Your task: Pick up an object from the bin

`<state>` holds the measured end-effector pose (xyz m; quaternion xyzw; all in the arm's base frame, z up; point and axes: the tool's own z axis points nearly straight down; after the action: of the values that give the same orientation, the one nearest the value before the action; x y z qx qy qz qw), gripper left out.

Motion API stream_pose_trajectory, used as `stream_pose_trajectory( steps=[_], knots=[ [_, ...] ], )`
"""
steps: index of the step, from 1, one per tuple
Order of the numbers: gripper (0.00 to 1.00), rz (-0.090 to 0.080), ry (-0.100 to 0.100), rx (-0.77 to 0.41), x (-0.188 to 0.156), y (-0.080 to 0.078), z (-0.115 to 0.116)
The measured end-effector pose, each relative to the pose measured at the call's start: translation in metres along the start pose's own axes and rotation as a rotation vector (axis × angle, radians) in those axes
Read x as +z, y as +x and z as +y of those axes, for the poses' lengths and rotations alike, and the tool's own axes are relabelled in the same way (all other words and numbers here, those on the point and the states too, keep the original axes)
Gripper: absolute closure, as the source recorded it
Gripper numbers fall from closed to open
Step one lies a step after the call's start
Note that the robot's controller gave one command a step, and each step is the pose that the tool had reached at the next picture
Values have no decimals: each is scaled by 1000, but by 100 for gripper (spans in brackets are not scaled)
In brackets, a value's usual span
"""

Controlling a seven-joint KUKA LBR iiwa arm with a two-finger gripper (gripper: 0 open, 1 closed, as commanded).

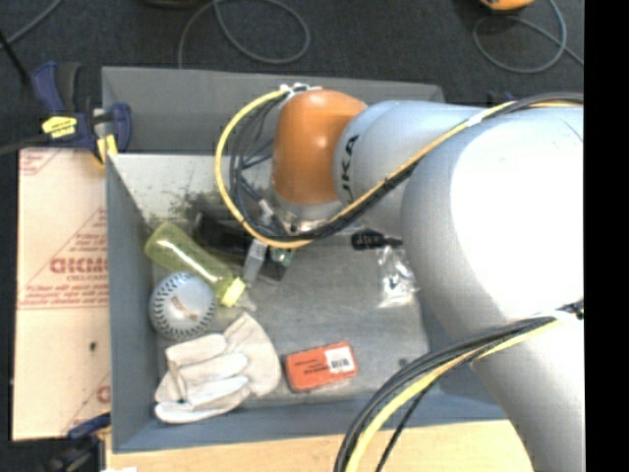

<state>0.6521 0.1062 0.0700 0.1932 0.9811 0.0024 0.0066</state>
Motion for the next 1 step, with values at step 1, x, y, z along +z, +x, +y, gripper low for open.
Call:
stream_pose_trajectory(
  steps=[1],
  knots=[
    [100, 0, 0, 0, 0, 0, 0]
  ],
)
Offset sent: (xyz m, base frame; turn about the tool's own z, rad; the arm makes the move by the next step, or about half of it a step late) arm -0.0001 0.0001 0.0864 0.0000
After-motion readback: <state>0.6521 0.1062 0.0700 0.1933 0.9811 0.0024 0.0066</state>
